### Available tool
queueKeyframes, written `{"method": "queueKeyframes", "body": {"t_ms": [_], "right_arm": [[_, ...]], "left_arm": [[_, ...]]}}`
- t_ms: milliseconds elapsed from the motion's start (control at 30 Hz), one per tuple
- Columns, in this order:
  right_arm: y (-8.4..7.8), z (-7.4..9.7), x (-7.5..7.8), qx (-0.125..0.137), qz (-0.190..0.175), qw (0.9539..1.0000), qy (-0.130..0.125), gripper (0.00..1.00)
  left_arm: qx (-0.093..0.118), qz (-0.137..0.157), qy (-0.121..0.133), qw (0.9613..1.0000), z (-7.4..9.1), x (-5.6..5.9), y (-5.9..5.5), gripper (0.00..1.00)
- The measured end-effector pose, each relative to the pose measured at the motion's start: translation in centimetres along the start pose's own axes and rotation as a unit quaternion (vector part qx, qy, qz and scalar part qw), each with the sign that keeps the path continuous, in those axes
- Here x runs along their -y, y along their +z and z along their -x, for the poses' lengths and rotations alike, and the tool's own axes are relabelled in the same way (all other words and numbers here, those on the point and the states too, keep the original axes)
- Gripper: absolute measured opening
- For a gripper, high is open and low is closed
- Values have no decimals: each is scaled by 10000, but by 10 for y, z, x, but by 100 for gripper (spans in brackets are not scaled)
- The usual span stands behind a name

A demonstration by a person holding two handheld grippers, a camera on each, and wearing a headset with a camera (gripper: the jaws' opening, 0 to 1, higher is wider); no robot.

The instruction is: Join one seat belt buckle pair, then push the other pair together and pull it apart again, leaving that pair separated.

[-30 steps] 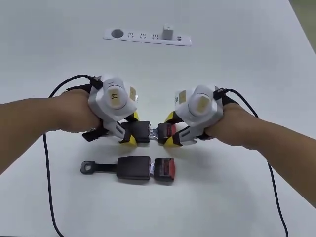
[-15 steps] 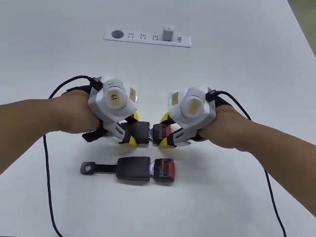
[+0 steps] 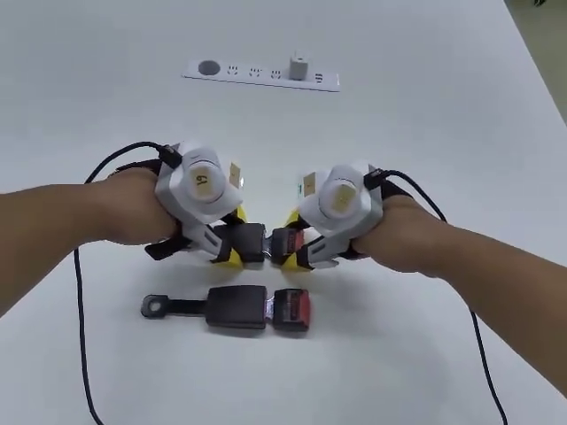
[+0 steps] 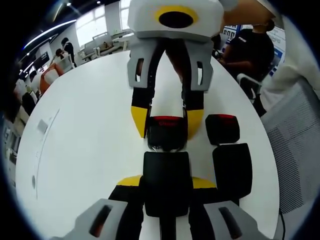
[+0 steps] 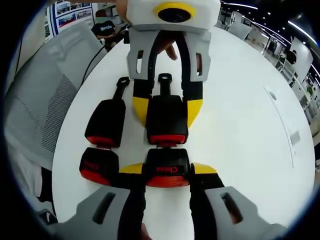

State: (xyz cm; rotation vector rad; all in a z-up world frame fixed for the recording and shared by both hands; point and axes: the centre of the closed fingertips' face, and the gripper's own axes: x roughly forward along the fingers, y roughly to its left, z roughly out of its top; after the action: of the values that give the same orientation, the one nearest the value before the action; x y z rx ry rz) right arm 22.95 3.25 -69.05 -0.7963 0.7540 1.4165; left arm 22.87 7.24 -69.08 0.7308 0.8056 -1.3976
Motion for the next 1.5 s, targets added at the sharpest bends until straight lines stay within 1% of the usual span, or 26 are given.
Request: {"method": "queueKeyframes", "body": {"t_ms": [100,167,233,333,400,433,500,567,633,700,733,833,867,900,933,967,1000,1067,1133,1167,1200,1267,1300,1400,1500], "right_arm": [[-4,4,-2,-64,-4,10000,-22,31],[-9,3,0,-147,8,9999,-58,31],[-11,5,-1,-209,11,9998,-68,32],[-13,7,-1,-189,0,9998,-48,32],[-15,7,1,-149,-13,9999,-21,32],[-15,7,1,-93,-16,10000,-18,32],[-13,9,0,-17,-26,10000,-9,32],[-14,8,1,-3,-7,10000,-10,32],[-18,9,1,-60,54,10000,-54,32],[-24,11,3,-90,52,9999,-81,33],[-26,15,0,-96,42,9999,-98,33],[-34,22,-3,-150,30,9998,-120,33],[-42,20,0,-156,6,9998,-136,33],[-48,21,1,-183,-16,9997,-146,33],[-49,27,0,-207,-40,9996,-169,33],[-53,31,0,-213,-67,9996,-187,33],[-54,33,-1,-216,-69,9996,-193,33],[-62,37,-1,-236,-113,9995,-196,33],[-73,41,-1,-268,-154,9993,-232,33],[-79,44,-1,-303,-149,9992,-222,33],[-78,47,-1,-328,-161,9991,-220,33],[-86,51,-2,-396,-241,9987,-208,33],[-91,54,-2,-423,-281,9985,-198,33],[-102,59,0,-478,-301,9982,-207,33],[-106,64,-2,-486,-327,9981,-204,34]], "left_arm": [[24,19,2,10000,0,0,0,34],[28,43,12,10000,0,-1,-1,34],[25,49,20,10000,0,-1,-1,34],[15,33,12,10000,0,0,0,34],[-7,27,12,10000,1,-6,-4,34],[-9,32,16,10000,0,-4,-3,34],[1,56,28,10000,0,-3,-3,34],[5,75,43,10000,0,-2,-2,34],[7,77,42,10000,0,0,-1,35],[36,84,39,10000,1,-1,-1,35],[42,84,39,9999,1,-2,-2,35],[17,73,42,10000,1,-3,-2,35],[8,73,43,10000,1,-3,-3,35],[-2,77,44,10000,1,-6,-4,35],[-12,84,46,10000,1,-7,-5,35],[-22,87,54,9999,0,-1,-2,35],[-18,114,72,9999,-1,0,-1,35],[-2,125,81,9999,0,-1,-2,35],[22,147,93,9998,1,-6,-5,35],[24,149,95,9998,0,-5,-5,35],[24,142,99,9998,-1,-5,-4,35],[38,150,108,9998,-1,-6,-5,35],[51,174,120,9998,-2,-4,-4,35],[62,181,125,9997,-2,-3,-4,35],[61,184,124,9997,-1,-6,-5,35]]}}
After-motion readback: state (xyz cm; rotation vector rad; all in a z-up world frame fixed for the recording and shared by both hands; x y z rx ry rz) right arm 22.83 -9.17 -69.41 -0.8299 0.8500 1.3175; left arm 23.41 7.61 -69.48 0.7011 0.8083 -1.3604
